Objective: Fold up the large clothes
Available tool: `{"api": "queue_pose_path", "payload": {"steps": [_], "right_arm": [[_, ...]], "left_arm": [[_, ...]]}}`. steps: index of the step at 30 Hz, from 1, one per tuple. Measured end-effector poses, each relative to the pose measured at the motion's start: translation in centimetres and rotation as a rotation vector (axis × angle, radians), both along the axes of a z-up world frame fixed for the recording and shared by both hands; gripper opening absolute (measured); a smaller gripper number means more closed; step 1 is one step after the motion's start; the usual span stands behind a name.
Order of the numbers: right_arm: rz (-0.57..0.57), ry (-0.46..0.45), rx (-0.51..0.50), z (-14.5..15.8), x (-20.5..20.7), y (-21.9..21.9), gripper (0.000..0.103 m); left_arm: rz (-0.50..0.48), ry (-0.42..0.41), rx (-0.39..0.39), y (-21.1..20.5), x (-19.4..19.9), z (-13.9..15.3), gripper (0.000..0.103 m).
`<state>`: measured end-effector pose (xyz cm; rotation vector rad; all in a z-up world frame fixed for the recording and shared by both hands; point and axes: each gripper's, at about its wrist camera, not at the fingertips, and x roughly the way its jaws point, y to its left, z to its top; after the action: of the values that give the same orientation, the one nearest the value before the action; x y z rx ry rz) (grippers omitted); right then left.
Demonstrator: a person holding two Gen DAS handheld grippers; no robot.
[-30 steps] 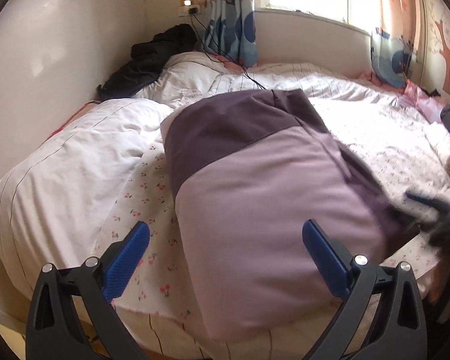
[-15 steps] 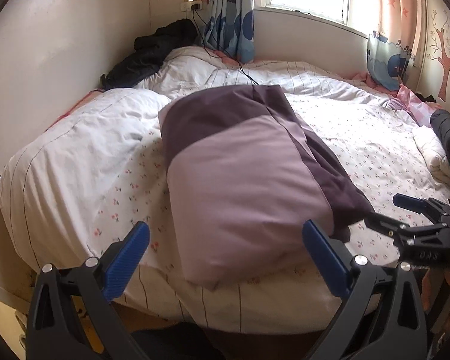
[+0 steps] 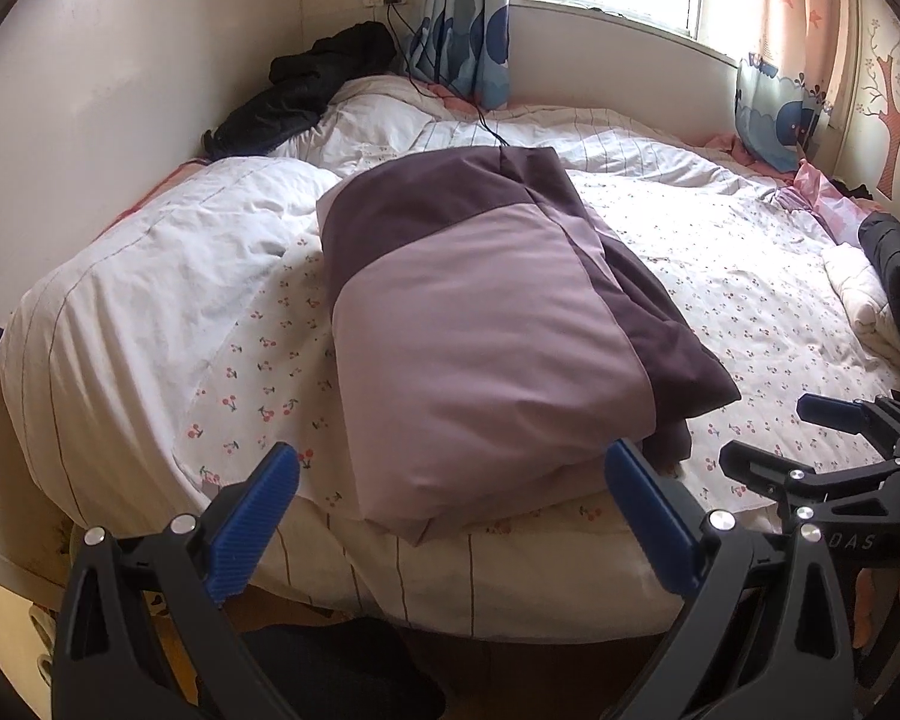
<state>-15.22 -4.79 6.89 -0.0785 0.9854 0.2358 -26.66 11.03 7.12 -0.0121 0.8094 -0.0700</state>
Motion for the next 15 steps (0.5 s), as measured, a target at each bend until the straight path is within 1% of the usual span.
{"api": "queue_pose_path", "payload": {"steps": [15], "right_arm": [[0.031, -0.011, -0.020, 0.90, -0.17, 0.87, 0.096]], "left_arm": [[0.008, 0.029, -0.004, 0.50, 0.33, -0.21, 0.098]]}}
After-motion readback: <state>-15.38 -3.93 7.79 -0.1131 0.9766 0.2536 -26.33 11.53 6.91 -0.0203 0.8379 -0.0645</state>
